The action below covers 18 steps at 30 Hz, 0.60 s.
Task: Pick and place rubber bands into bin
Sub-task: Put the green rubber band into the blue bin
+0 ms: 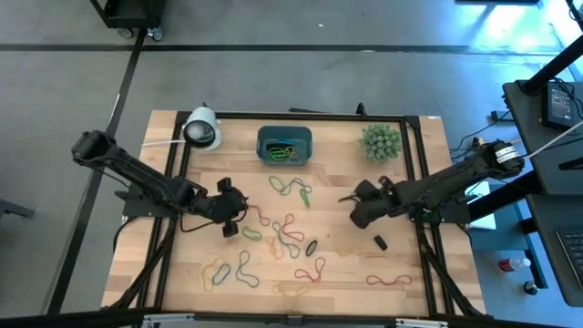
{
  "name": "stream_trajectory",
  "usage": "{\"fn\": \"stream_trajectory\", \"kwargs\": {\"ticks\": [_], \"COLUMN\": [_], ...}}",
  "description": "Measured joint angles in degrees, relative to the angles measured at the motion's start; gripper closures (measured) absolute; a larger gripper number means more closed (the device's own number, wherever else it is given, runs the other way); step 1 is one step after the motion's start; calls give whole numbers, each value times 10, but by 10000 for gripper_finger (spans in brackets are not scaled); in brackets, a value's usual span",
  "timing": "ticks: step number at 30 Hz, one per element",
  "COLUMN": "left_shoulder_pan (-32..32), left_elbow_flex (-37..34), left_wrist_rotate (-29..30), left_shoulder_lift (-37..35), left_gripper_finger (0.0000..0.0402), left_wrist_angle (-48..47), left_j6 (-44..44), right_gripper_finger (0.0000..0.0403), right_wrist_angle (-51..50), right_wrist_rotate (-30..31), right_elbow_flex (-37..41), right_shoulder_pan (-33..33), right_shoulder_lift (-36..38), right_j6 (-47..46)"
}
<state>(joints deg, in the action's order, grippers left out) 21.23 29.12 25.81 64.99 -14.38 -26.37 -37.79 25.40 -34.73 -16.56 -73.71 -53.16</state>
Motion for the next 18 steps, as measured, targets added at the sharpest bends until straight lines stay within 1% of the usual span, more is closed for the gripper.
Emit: {"fn": "stream_trajectory", "kwargs": {"ticks": [3,5,9,13,18], "left_shoulder_pan": [2,2,2,2,2], "left_elbow_flex": [-12,-22,-38,-39,-39], "left_wrist_rotate": [-3,-12,-18,-19,-19], "left_shoulder_lift": [0,0,0,0,0], "left_gripper_finger": [400,401,399,401,399], "left_wrist_angle": [21,46,81,87,87], "left_j6": [1,4,15,15,16], "right_gripper_finger": [379,367,339,314,300], "right_wrist_angle": [-31,-31,-6,24,67], "right_wrist_rotate": [-3,-7,-19,-34,-37], "right_elbow_flex": [11,22,44,66,92], "right_shoulder_pan": [17,29,53,69,73], "right_shoulder_lift": [0,0,0,0,1], "right_j6": [-71,-94,-97,-96,-95]}}
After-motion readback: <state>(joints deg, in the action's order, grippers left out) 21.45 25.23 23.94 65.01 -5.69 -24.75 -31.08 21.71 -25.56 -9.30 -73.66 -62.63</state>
